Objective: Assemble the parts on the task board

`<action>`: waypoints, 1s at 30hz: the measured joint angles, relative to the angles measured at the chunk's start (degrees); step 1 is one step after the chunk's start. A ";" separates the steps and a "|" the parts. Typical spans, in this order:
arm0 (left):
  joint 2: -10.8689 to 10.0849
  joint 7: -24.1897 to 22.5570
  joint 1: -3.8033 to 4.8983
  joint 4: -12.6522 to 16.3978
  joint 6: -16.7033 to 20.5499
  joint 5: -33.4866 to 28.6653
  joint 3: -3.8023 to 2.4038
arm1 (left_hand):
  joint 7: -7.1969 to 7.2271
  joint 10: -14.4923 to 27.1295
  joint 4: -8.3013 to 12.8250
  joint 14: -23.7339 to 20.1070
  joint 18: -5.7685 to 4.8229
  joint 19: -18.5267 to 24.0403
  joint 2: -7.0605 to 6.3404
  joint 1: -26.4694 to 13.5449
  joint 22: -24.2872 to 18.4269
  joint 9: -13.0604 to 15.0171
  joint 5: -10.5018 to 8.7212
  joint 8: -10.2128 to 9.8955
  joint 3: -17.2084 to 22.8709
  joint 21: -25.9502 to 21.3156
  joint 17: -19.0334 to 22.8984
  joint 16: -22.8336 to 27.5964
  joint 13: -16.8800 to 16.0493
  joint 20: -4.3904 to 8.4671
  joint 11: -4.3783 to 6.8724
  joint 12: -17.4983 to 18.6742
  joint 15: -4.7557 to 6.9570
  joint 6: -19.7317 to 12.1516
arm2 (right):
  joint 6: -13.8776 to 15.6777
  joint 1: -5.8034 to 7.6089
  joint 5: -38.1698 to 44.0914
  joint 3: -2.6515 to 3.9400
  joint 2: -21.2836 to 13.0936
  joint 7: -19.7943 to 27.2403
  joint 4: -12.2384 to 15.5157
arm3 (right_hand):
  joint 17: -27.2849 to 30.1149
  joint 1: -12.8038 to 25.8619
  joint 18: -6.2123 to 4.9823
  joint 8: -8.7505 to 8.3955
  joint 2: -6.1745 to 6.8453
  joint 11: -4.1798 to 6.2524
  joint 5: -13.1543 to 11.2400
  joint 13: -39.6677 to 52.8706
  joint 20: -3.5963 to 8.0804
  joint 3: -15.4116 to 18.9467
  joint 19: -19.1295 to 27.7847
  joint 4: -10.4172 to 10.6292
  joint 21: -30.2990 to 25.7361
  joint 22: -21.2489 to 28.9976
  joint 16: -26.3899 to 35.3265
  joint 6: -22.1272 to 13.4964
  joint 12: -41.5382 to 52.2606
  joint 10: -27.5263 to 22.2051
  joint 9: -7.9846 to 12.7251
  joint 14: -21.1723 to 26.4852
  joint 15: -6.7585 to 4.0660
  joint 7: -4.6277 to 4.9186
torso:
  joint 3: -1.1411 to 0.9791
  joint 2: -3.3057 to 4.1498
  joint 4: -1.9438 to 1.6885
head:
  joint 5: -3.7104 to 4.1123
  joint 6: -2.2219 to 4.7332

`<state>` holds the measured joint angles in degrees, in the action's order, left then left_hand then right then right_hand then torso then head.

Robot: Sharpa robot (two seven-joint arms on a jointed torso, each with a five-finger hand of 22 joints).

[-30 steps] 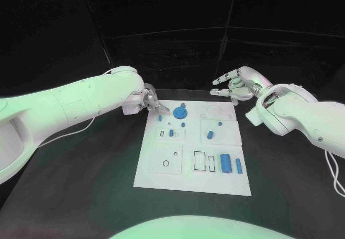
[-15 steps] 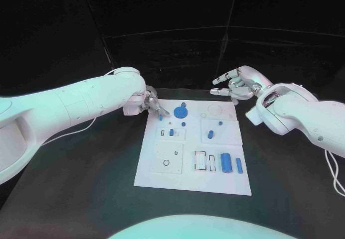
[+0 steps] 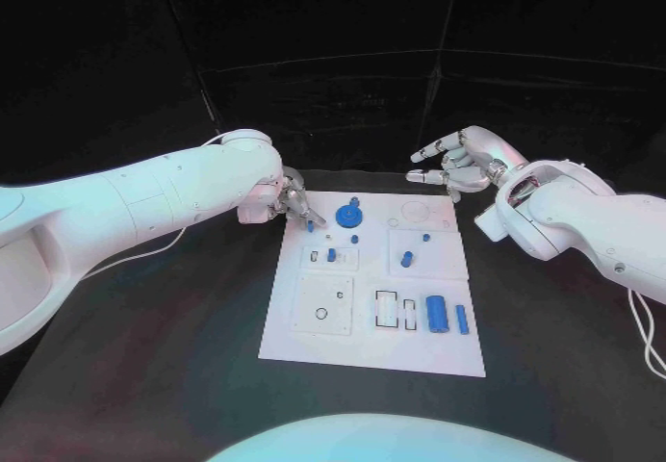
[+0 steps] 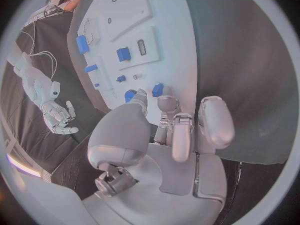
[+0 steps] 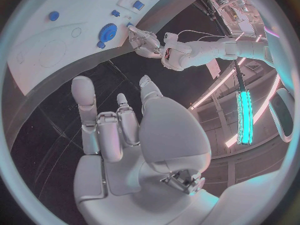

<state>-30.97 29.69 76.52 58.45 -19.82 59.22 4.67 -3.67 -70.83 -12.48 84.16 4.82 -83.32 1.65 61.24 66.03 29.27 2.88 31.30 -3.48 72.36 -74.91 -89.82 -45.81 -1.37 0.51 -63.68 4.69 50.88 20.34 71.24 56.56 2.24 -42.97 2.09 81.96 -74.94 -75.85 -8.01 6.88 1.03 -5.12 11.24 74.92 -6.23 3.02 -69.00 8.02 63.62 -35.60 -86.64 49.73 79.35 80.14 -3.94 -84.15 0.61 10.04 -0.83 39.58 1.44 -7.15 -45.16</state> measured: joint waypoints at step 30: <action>-1.06 -0.07 -0.18 2.19 4.58 -0.35 -0.01 | 1.13 0.94 6.83 -0.11 0.01 0.21 6.62 13.65 0.05 1.68 -0.51 4.57 10.93 -0.25 0.00 0.00 0.96 0.20 1.09 0.90 0.53 -0.56 | -0.25 -0.01 0.00 0.00 0.40 -0.03 -0.45 | 0.02 0.00 0.00 0.00 0.00 0.00 -0.01 0.00 0.00 0.00 0.00 0.00 0.00 -0.01 0.00 0.00 0.00 0.00 0.00 0.00 0.00 0.00 | -0.01 0.00 0.02 | -0.12 -0.35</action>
<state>-32.03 29.63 76.34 60.64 -15.24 58.87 4.66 -2.53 -69.89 -5.65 84.05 4.83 -83.11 8.27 74.89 66.08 30.95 2.37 35.87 7.45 72.12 -74.91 -89.82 -44.85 -1.16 1.60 -62.78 5.22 50.33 20.09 71.23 56.56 2.24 -42.58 2.05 81.51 -74.92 -75.85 -8.02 6.88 1.03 -5.12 11.23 74.92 -6.23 3.02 -69.00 8.02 63.62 -35.61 -86.64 49.73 79.35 80.14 -3.94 -84.15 0.61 10.04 -0.84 39.58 1.46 -7.27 -45.51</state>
